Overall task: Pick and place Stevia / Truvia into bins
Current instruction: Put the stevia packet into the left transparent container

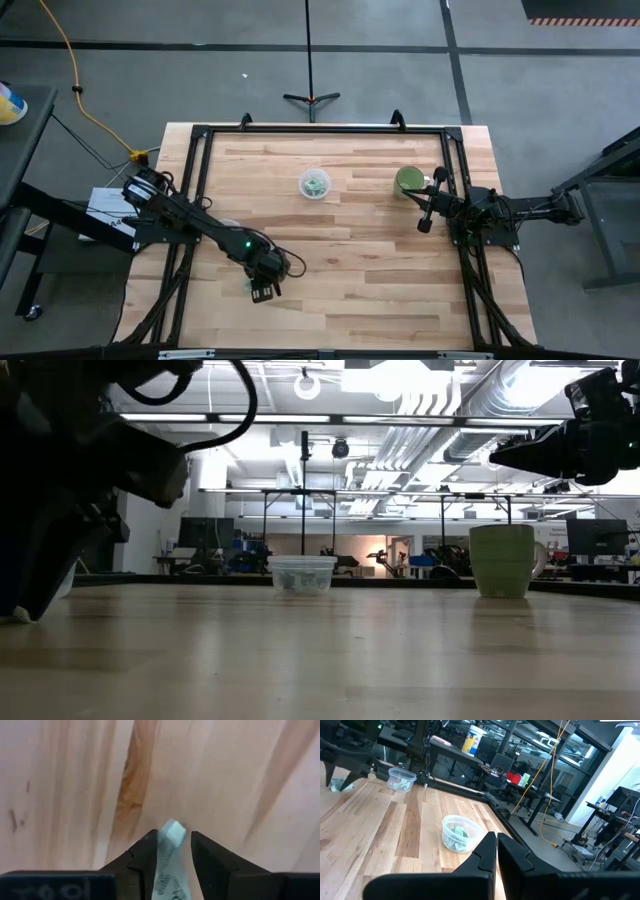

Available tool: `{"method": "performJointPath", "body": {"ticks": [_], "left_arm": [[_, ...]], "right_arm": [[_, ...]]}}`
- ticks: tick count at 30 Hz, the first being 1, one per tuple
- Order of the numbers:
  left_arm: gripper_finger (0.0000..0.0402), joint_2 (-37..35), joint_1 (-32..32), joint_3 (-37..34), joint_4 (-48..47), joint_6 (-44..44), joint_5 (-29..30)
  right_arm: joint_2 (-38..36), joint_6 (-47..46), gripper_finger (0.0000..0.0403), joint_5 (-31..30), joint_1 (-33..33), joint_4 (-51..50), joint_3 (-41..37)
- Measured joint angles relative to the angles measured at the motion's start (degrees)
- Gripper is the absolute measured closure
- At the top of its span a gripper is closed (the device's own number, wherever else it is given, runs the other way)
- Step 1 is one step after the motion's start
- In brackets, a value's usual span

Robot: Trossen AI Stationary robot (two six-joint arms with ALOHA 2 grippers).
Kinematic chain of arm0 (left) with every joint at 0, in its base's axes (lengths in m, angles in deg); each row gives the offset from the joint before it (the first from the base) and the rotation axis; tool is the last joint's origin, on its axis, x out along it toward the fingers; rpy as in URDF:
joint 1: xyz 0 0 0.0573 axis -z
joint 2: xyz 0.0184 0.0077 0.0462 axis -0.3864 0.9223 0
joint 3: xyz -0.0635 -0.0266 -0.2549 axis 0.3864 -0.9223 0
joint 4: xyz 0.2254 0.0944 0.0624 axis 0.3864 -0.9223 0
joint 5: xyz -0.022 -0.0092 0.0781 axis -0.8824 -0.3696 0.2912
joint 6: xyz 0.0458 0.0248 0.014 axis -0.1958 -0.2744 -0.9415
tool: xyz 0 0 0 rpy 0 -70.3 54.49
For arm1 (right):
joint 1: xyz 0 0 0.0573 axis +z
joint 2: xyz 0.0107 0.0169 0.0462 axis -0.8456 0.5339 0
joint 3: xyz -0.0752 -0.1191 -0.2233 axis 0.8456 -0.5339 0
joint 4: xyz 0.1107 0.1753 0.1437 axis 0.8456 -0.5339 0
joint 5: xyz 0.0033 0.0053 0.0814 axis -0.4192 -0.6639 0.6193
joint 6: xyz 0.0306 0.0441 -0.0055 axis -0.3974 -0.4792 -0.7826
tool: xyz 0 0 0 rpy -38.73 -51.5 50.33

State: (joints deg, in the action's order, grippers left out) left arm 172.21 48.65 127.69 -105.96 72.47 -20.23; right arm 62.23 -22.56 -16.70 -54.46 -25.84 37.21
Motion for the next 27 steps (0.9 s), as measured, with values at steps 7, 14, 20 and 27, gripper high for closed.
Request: {"method": "performJointPath", "body": {"ticks": [7,14,20,27], "left_arm": [[0.0245,1.6,-1.71,-0.08,-0.18,-0.17,-3.08],[0.0267,1.7,-1.95,-0.17,-0.39,-2.58,-3.17],[0.0349,1.77,-2.0,0.07,-1.08,-6.31,-2.72],[0.0368,2.24,-2.72,6.87,-14.45,-12.0,-3.16]], "right_arm": [[0.02,0.0,0.0396,-0.04,0.0,-0.15,0.0],[0.0,0.0,0.0396,-0.02,0.0,-0.13,0.01],[0.0,0.0,0.0395,-0.22,0.0,-0.15,0.01],[0.0,0.13,0.0402,-0.24,-0.02,-0.15,0.0]]}}
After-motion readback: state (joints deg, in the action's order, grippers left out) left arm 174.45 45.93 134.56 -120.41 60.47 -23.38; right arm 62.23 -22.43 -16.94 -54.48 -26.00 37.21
